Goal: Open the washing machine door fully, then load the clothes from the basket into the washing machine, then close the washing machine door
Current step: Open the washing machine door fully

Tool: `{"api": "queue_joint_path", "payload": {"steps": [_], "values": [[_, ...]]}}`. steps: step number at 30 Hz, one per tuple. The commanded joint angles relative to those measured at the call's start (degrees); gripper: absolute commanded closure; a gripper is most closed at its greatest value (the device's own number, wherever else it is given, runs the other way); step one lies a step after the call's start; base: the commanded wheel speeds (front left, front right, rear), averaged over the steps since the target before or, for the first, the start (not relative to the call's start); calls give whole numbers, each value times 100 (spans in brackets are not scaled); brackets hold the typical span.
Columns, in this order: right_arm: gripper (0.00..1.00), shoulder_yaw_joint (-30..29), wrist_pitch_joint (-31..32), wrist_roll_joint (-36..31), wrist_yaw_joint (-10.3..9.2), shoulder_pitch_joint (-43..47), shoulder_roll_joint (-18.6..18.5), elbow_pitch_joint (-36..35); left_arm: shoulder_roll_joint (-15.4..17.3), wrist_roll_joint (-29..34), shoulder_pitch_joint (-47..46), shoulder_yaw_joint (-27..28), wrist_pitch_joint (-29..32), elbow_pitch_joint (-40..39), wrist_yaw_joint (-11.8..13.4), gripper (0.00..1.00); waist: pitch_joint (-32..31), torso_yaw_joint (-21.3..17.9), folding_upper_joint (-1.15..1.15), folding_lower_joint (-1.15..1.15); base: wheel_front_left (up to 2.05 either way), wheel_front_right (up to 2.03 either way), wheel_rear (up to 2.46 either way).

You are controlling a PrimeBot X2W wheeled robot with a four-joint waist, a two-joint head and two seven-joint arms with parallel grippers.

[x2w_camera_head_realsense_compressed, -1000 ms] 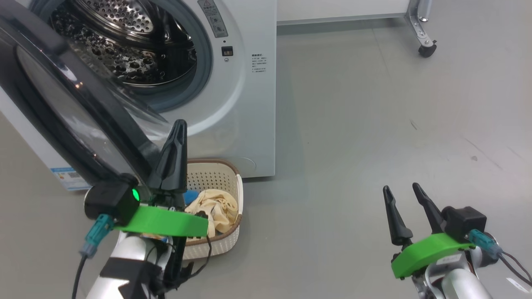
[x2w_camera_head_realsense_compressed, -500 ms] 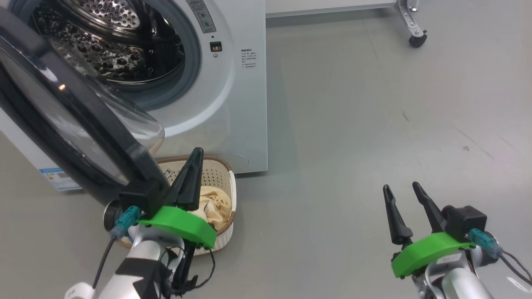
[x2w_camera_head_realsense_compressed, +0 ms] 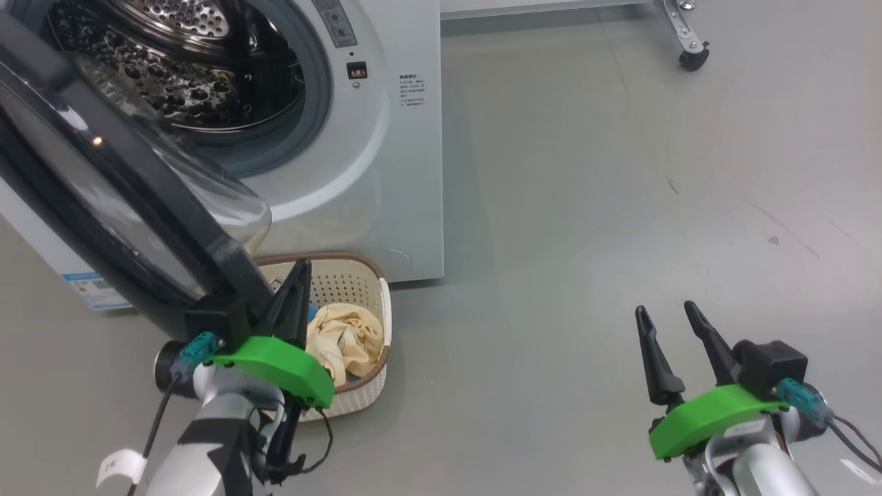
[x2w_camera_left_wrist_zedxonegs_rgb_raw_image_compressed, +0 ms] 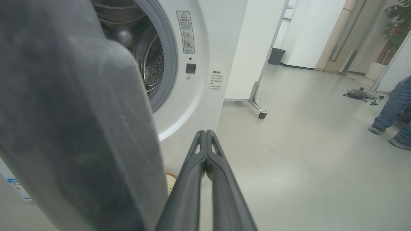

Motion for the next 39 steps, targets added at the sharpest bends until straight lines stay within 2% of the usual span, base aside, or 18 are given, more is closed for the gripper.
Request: {"api": "queue_joint_path", "payload": {"steps": [1, 19, 39], "values": [[0, 91, -69, 16, 3, -296, 22, -185, 159, -37, -335, 247, -80, -88, 12, 100, -5, 21, 0, 0, 0, 0, 0], [0, 148, -69, 79, 3, -259, 23, -93, 125, -120, -314, 101, -232, 236, -19, 100, -145, 506, 0, 0, 0, 0, 0], [0, 194, -69, 117, 3, -180, 23, -1, 100, -179, -169, -111, -263, 277, -36, 100, -325, 1549, 0, 0, 0, 0, 0]]}}
